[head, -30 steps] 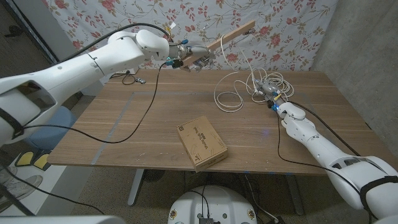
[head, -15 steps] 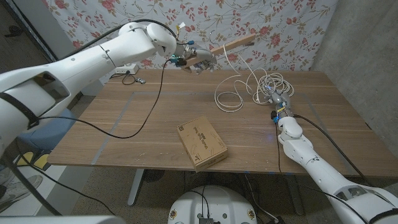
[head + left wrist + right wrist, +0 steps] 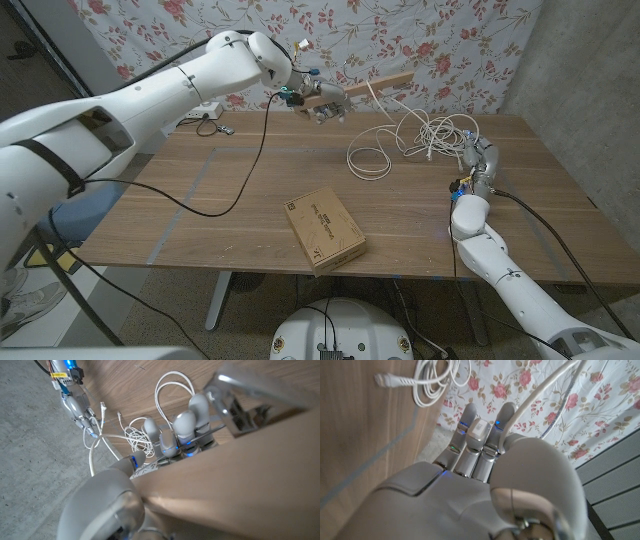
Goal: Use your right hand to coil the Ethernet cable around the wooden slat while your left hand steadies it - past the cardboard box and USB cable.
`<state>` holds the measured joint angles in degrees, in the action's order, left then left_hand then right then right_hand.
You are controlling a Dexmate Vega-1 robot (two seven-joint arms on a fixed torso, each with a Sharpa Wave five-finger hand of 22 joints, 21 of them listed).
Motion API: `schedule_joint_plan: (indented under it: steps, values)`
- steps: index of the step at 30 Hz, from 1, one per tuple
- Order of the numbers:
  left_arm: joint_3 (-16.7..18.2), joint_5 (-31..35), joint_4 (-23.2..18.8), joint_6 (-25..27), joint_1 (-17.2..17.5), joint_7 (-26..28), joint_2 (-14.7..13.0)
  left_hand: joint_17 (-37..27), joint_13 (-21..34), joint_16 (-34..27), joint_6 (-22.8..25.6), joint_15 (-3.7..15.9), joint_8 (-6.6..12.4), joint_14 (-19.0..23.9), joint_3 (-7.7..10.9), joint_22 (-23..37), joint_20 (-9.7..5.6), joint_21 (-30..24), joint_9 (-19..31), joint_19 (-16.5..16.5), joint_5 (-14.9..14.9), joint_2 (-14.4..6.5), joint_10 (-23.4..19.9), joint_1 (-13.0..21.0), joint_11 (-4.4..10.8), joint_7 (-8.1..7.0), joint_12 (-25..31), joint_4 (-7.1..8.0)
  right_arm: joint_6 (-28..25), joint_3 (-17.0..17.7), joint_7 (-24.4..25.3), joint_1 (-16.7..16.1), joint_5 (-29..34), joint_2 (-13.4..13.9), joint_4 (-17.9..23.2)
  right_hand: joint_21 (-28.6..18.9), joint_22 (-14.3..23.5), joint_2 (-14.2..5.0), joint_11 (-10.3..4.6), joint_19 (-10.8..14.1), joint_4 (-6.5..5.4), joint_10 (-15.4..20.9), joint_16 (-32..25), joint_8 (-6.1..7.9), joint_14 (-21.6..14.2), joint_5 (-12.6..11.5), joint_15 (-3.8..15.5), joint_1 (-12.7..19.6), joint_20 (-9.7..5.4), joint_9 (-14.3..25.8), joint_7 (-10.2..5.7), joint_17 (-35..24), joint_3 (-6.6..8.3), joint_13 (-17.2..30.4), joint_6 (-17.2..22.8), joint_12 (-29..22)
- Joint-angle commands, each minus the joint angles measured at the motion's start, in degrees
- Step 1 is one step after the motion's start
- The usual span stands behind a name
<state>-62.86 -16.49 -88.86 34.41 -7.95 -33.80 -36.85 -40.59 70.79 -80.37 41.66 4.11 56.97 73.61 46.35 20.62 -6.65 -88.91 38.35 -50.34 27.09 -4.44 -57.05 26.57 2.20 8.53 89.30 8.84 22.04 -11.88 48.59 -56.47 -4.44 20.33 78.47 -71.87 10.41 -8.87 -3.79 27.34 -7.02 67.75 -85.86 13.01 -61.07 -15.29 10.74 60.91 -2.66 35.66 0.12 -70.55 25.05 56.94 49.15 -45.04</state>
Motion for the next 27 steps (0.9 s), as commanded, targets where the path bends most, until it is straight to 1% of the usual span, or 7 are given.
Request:
schedule_joint_plan:
  steps: [1, 4, 8, 13, 17, 20, 27]
  values:
    - [5.3, 3.0, -0.8, 3.5, 4.8, 4.7, 2.5, -0.1, 0.1, -0.4, 0.1, 6.93, 0.30, 6.9, -0.19, 0.1, -0.46, -0.1, 0.2, -0.7, -0.2, -2.5, -2.8, 2.0, 2.98, 0.51, 0.4, 0.00, 0.7, 8.2, 15.4, -6.0, 21.7, -10.8, 8.1, -0.4, 0.2, -0.37, -0.31, 0.8, 0.18, 1.0, -0.5, 0.32, -0.5, -0.6, 1.46, 0.4, -8.31, 0.0, 3.36, -0.1, -0.23, -0.3, 7.1, -0.1]
    - [6.9, 3.6, -1.7, 4.6, 6.1, 6.1, 2.9, 0.0, 0.1, -0.5, 0.2, 6.91, 0.31, 6.8, -0.21, 0.1, -0.51, -0.1, 0.0, -0.8, -0.4, -2.5, -2.9, 2.1, 2.94, 0.51, 0.4, 0.00, 2.0, 10.9, 15.4, -7.4, 27.4, -14.9, 9.4, -0.5, 0.2, -0.39, -0.45, 1.2, 0.24, 1.3, -0.7, 0.34, -0.9, -0.5, 1.46, 0.5, -8.33, -0.2, 3.36, -0.1, -0.20, 0.2, 7.4, -0.5]
    - [9.1, 4.2, -2.7, 5.6, 8.0, 7.9, 3.5, -0.2, 0.1, -0.8, 0.2, 7.04, 0.44, 6.9, -0.25, 0.2, -0.51, -0.2, 0.0, -0.8, -0.5, -2.6, -2.9, 2.1, 2.98, 0.47, 0.4, 0.02, 3.1, 13.6, 15.4, -9.1, 33.5, -18.7, 12.0, -0.8, 0.2, -0.46, -0.25, 1.9, 0.40, 1.8, -0.8, 0.46, -1.5, -0.4, 1.44, 0.6, -8.30, -0.2, 3.68, 0.0, -0.09, -1.0, 7.7, 0.0]
    - [7.9, 6.0, -1.2, 5.5, 6.6, 4.1, 4.5, 0.0, 0.1, -0.9, 0.3, 6.93, 0.54, 6.9, -0.26, 0.2, -0.46, -0.2, -0.1, -0.9, -0.7, -2.6, -2.9, 2.1, 2.85, 0.50, 0.4, 0.03, 5.3, 18.9, 15.4, -9.8, 45.0, -24.9, 13.6, -0.9, 0.1, -0.48, -0.43, 2.2, 0.45, 1.7, -0.9, 0.40, -2.1, -0.3, 1.43, 0.8, -8.36, -0.3, 3.74, 0.0, 0.12, 0.6, 7.8, -1.0]
    - [6.7, 7.3, 0.6, 4.9, 5.2, 0.7, 5.5, -0.2, 0.1, -1.2, 0.1, 6.97, 0.64, 6.9, -0.28, 0.3, -0.49, -0.2, -0.1, -0.9, -0.8, -2.7, -3.0, 2.1, 2.85, 0.61, 0.4, 0.04, 8.2, 21.5, 15.4, -9.5, 50.0, -26.8, 14.3, -0.7, 0.1, -0.40, -0.41, 1.9, 0.26, 1.4, -0.8, 0.55, -2.0, -0.2, 1.41, 0.6, -8.54, 0.1, 3.53, -0.1, 0.08, 0.8, 7.6, -1.0]
    - [5.8, 8.4, 1.8, 4.6, 4.4, -1.2, 6.1, -0.3, 0.1, -1.3, 0.1, 7.03, 0.66, 6.9, -0.29, 0.3, -0.50, -0.2, -0.2, -0.9, -0.9, -2.7, -3.0, 2.2, 2.74, 0.54, 0.4, 0.03, 9.5, 21.1, 15.4, -9.7, 50.5, -25.9, 15.6, -0.7, 0.1, -0.37, -0.57, 1.8, 0.27, 1.4, -0.8, 0.48, -1.9, -0.2, 1.41, 0.6, -8.58, 0.0, 3.49, -0.1, 0.11, 0.2, 7.7, -0.6]
    - [4.0, 10.2, 5.6, 2.4, 2.4, -5.6, 8.2, -0.2, 0.1, -1.4, 0.1, 7.08, 0.65, 6.8, -0.33, 0.2, -0.46, -0.1, -0.5, -0.9, -1.1, -2.6, -2.9, 2.2, 2.86, 0.59, 0.4, 0.00, 8.8, 14.7, 14.7, -9.9, 46.6, -16.4, 19.8, -0.8, 0.2, -0.38, -0.64, 1.9, 0.30, 1.8, -0.7, 0.39, -2.0, 0.0, 1.42, 0.6, -8.57, -0.1, 3.46, -0.1, 0.17, -0.6, 7.7, -0.3]
